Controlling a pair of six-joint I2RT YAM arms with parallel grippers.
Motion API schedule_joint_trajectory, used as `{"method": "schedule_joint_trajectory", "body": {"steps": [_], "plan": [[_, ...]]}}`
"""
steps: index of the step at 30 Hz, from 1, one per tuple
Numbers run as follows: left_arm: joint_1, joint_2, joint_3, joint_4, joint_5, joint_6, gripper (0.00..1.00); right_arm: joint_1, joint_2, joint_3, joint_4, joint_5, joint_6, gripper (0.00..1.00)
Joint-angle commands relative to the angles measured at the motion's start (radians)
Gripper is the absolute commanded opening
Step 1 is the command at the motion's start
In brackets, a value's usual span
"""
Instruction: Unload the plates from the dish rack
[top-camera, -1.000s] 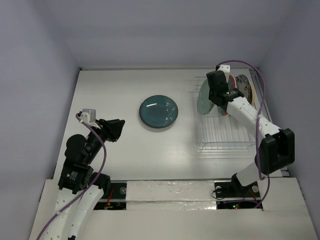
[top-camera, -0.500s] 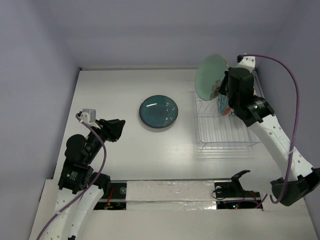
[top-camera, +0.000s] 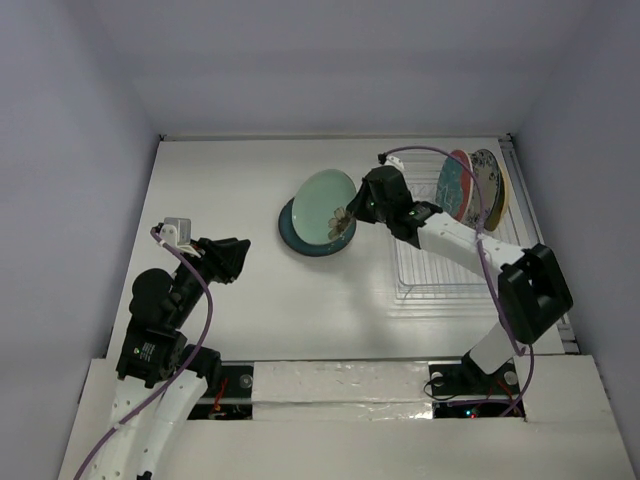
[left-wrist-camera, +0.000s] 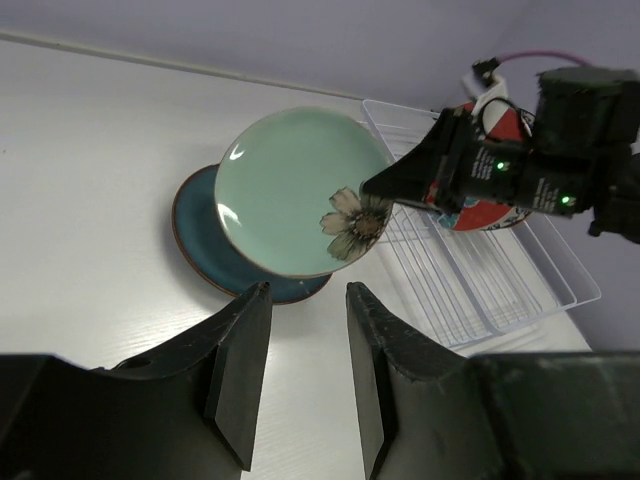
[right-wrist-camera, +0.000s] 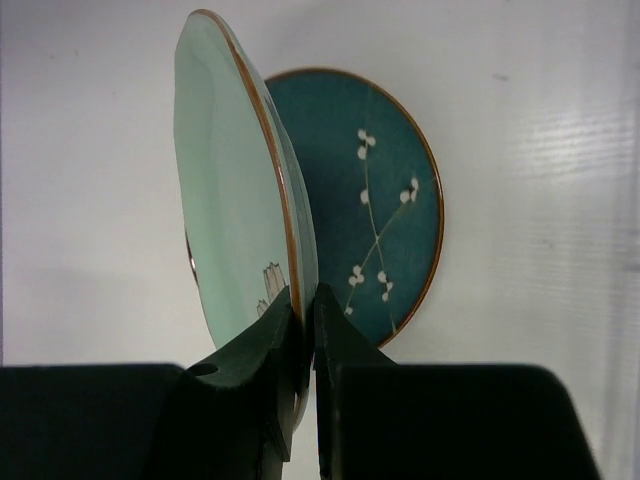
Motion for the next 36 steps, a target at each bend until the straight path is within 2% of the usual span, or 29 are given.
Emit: {"method": "schedule_joint_trajectory", "body": {"steps": [1, 10, 14, 19, 23, 25, 26, 32, 36], "plan": [[0.006, -0.003, -0.002, 0.03, 0.007, -0.002, 0.33, -0.009, -0.031, 0.0, 0.34, -0.055, 0.175, 0.0], [0.006, -0.001, -0.002, 0.033, 0.008, -0.001, 0.33, 0.0, 0.098, -0.085, 0.417, -0.082, 0.25, 0.0], [0.006, 0.003, -0.002, 0.031, 0.007, -0.002, 0.33, 0.0, 0.138, -0.097, 0.417, -0.095, 0.25, 0.05], [0.006, 0.005, -0.002, 0.031, 0.005, -0.001, 0.33, 0.0, 0.164, -0.111, 0.416, -0.099, 0.25, 0.18], [0.006, 0.003, -0.002, 0.031, 0.004, -0.002, 0.33, 0.009, 0.17, -0.126, 0.413, -0.133, 0.232, 0.4], [0.006, 0.0, -0.002, 0.033, 0.004, -0.004, 0.33, 0.009, 0.174, -0.123, 0.384, -0.133, 0.216, 0.45], [0.006, 0.0, -0.004, 0.033, 0.002, -0.004, 0.33, 0.009, 0.18, -0.123, 0.373, -0.136, 0.198, 0.51], [0.015, -0.001, -0.004, 0.034, 0.008, -0.002, 0.33, 0.029, 0.207, -0.099, 0.295, -0.177, 0.132, 0.64], [0.015, -0.009, -0.004, 0.033, 0.008, -0.002, 0.33, 0.064, 0.235, -0.028, 0.17, -0.138, 0.074, 0.79]]}}
